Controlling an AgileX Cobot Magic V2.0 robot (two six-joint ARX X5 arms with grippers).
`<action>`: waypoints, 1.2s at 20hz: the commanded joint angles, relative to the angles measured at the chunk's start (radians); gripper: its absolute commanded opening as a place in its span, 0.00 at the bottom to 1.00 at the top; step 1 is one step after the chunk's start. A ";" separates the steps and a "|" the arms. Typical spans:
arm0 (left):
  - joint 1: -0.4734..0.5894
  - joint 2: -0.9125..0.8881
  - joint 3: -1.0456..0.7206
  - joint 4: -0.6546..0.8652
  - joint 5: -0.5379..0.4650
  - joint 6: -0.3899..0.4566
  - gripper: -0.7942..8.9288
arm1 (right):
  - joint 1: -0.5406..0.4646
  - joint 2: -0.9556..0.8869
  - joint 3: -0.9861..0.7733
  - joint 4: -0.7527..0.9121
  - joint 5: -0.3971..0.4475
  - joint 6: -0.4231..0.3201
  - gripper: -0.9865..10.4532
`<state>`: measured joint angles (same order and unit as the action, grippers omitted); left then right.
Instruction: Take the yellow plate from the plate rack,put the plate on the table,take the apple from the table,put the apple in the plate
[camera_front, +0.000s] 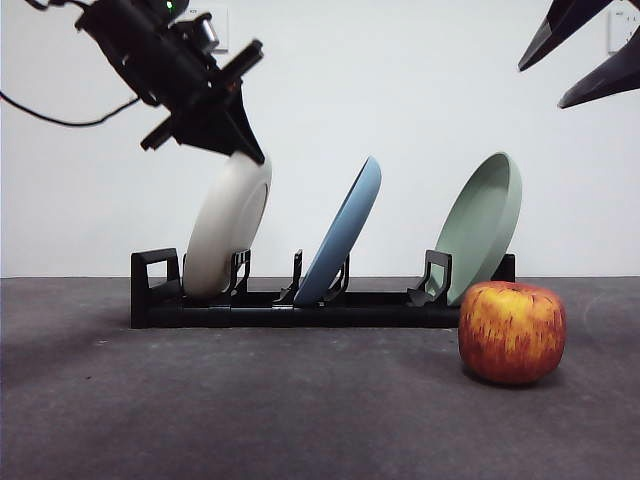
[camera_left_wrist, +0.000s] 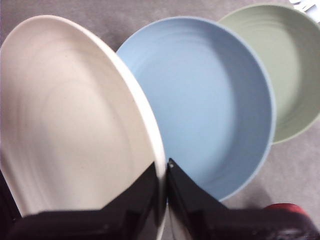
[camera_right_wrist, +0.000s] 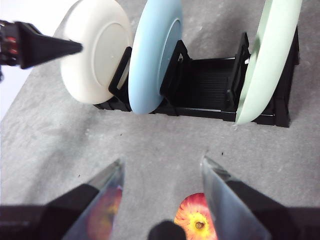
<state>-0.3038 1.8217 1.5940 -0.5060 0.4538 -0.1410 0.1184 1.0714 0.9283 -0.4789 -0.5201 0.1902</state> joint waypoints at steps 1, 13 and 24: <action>-0.014 -0.064 0.063 -0.043 0.024 0.017 0.07 | 0.002 0.002 0.006 0.001 0.003 -0.009 0.31; -0.330 -0.405 0.214 -0.655 -0.246 0.278 0.07 | 0.002 0.002 0.006 0.000 0.003 -0.009 0.31; -0.834 -0.412 -0.174 -0.494 -0.688 0.082 0.07 | 0.000 0.002 0.006 0.000 0.003 -0.009 0.31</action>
<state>-1.1370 1.4059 1.4406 -1.0157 -0.2264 -0.0292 0.1184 1.0714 0.9291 -0.4801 -0.5205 0.1902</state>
